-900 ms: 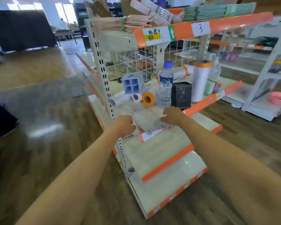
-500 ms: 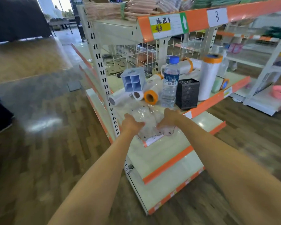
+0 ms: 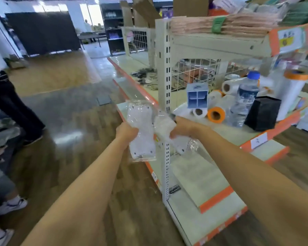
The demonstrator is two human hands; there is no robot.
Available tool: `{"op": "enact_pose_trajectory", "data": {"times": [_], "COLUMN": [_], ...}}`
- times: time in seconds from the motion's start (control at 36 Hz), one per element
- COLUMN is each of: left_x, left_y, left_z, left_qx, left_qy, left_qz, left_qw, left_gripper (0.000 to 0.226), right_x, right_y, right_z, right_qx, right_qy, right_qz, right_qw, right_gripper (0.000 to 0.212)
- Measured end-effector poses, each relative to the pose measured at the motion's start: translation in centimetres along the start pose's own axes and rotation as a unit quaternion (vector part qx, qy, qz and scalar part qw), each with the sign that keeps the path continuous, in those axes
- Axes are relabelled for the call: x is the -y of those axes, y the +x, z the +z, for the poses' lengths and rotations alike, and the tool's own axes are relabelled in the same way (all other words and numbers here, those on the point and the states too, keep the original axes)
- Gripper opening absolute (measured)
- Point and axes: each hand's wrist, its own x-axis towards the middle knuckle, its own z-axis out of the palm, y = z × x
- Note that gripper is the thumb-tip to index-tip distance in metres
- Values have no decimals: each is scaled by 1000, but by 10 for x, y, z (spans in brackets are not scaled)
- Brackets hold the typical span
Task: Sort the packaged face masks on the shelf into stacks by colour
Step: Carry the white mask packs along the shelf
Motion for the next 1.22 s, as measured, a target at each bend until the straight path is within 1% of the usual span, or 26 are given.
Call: {"op": "enact_pose_trajectory", "data": {"times": [0.06, 0.08, 0.14, 0.17, 0.19, 0.22, 0.28, 0.31, 0.36, 0.39, 0.44, 0.47, 0.5, 0.56, 0.64, 0.67, 0.75, 0.81, 0.86, 0.89, 0.94, 1.0, 1.14, 1.22], "left_x": [12, 18, 26, 29, 32, 34, 37, 39, 41, 41, 38, 35, 32, 26, 16, 13, 9, 12, 14, 15, 15, 14, 14, 14], "left_y": [7, 13, 24, 29, 35, 42, 55, 63, 78, 84, 94, 101, 108, 127, 155, 162, 183, 199, 216, 224, 242, 261, 312, 344], "left_z": [-27, -37, -55, -63, -70, -76, -89, -95, -106, -113, -125, -132, -139, -154, -172, -175, -176, -173, -171, -171, -172, -174, -180, -188], "left_qx": [-31, -35, -47, -53, -55, -57, -66, -72, -85, -92, -104, -111, -119, -131, -138, -140, -146, -136, -122, -117, -110, -113, -111, -118], "left_qy": [77, 102, 130, 136, 137, 137, 124, 110, 84, 77, 90, 99, 109, 116, 100, 100, 98, 106, 129, 144, 172, 180, 134, 80], "left_qz": [23, 25, 24, 24, 21, 25, 32, 33, 32, 35, 41, 44, 45, 45, 40, 40, 41, 31, 20, 19, 24, 33, 32, 30], "left_qw": [996, 994, 990, 989, 989, 989, 990, 991, 992, 992, 990, 988, 986, 984, 985, 984, 984, 985, 984, 982, 979, 977, 984, 989], "left_gripper": [28, 29, 31, 30, 29, 26, 21, 22, 25, 22, 8, 6, 13, 23, 30, 29, 12, 8, 5, 9, 23, 31, 35, 37], "right_x": [15, 15, 24, 34, 47, 63, 82, 87, 95, 100, 111, 117, 124, 138, 157, 162, 172, 174, 174, 174, 175, 177, 196, 213], "right_y": [16, 33, 56, 57, 54, 47, 55, 64, 81, 88, 106, 117, 125, 145, 170, 177, 201, 215, 229, 236, 251, 266, 308, 338], "right_z": [12, 17, 26, 29, 31, 32, 34, 34, 33, 33, 29, 26, 23, 15, 6, 4, 5, 9, 11, 11, 10, 8, 4, 3], "right_qx": [-15, -24, -38, -41, -45, -49, -38, -33, -30, -31, -28, -27, -32, -39, -34, -32, -34, -28, -21, -17, -13, -24, -49, -70], "right_qy": [2, 0, -1, -5, -8, 4, 63, 80, 61, 45, 23, 13, 1, -10, -15, -15, 4, 26, 35, 37, 47, 49, 37, 27], "right_qz": [-10, -15, -32, -47, -54, -57, -60, -62, -83, -97, -110, -113, -116, -124, -134, -136, -148, -154, -147, -143, -138, -136, -121, -122], "right_qw": [1000, 1000, 999, 998, 997, 997, 995, 994, 994, 994, 993, 993, 993, 991, 990, 990, 988, 987, 988, 989, 989, 989, 991, 990], "right_gripper": [82, 91, 111, 111, 106, 95, 71, 61, 52, 49, 41, 33, 27, 29, 38, 38, 47, 52, 50, 46, 38, 36, 29, 32]}}
